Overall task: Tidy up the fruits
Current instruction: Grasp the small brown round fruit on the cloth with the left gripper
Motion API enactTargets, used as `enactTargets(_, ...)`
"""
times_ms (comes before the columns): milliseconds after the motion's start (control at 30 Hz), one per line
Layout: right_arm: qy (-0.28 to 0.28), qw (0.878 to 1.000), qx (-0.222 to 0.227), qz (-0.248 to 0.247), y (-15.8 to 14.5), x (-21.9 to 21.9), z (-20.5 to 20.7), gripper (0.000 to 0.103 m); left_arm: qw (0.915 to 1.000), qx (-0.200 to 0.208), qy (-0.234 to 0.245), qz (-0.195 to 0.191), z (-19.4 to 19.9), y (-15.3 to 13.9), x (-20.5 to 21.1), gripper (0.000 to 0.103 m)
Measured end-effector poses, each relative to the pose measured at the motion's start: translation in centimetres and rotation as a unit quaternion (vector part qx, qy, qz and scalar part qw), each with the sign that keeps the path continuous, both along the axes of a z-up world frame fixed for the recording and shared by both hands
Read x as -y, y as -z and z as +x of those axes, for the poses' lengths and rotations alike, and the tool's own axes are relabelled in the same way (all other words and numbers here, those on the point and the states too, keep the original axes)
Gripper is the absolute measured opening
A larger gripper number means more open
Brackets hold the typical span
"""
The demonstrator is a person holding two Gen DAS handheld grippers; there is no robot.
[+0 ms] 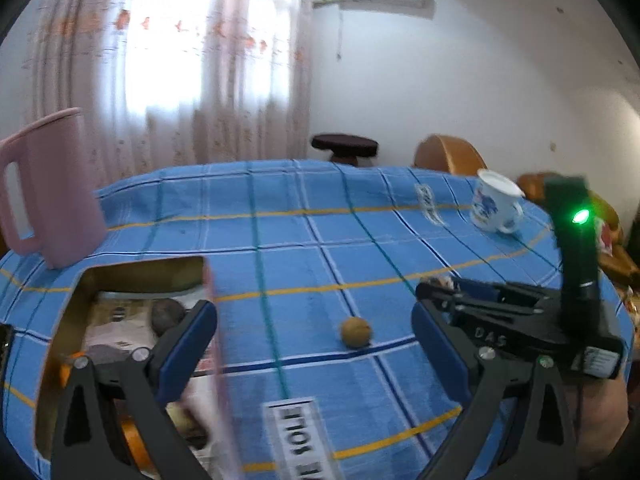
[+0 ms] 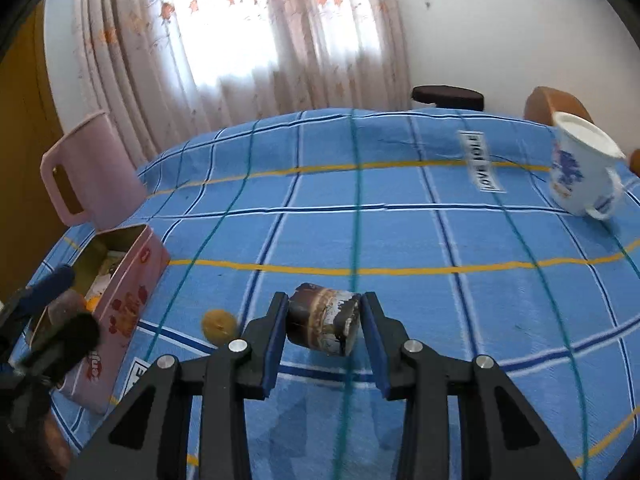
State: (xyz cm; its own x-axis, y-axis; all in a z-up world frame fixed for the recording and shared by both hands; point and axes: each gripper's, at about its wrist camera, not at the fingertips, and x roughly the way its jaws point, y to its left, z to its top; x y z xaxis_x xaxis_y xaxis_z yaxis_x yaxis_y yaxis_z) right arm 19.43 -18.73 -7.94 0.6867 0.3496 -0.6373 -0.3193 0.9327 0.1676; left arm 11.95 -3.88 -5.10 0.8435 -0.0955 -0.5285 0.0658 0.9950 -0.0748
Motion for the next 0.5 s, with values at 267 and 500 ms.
enactTargets(267,0.017,1.0,0.014,0.012,-0.4,2.4,-0.6,0.039,0.9942,-0.1,0.041,-0.002,4.6,2.9,2.5,0.06)
enactTargets(500,0.004,1.0,0.029,0.006,-0.7,1.9,-1.2,0.039,0.9856,-0.155,0.062,-0.025,6.5,4.7,3.3,0.029)
